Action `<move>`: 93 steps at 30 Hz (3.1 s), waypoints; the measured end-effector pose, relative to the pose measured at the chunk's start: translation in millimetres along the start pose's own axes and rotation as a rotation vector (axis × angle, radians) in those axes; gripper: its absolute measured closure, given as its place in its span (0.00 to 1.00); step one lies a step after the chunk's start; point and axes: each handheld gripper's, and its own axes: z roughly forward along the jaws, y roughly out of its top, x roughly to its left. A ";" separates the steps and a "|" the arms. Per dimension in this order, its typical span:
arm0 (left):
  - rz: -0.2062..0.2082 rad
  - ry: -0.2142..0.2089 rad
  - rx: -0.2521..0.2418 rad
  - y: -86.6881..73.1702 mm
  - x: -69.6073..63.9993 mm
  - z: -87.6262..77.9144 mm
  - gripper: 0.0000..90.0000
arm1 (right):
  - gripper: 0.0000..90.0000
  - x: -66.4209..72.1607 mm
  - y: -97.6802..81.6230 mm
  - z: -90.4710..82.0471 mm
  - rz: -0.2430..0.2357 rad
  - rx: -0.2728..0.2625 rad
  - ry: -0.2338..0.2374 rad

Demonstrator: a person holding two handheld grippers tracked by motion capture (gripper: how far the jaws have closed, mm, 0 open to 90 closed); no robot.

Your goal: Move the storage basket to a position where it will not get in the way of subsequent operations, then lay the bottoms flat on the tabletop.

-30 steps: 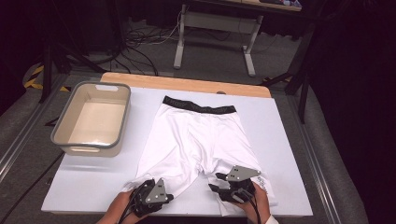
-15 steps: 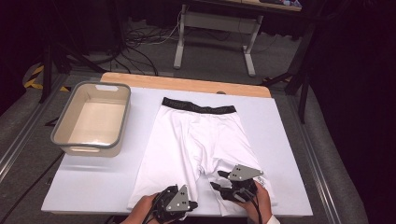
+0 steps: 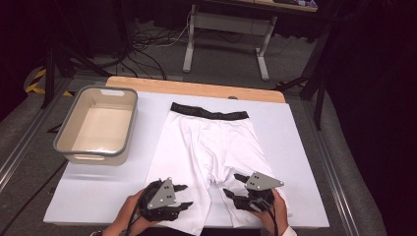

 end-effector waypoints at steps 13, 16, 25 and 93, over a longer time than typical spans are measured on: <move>-0.144 0.170 0.019 -37.7 45.9 -27.3 0.33 | 0.31 -12.4 3.0 -17.8 -0.002 -0.124 -0.065; -0.175 0.174 0.031 -45.4 49.4 -30.6 0.32 | 0.27 -16.6 4.8 -18.9 -0.005 -0.134 -0.072; -0.324 0.188 0.130 -65.5 46.7 -36.5 0.25 | 0.20 -31.2 0.8 -20.1 0.000 -0.112 -0.116; -0.263 0.084 0.037 -64.3 24.3 -42.8 0.98 | 0.19 -39.9 10.7 0.2 0.036 -0.115 -0.138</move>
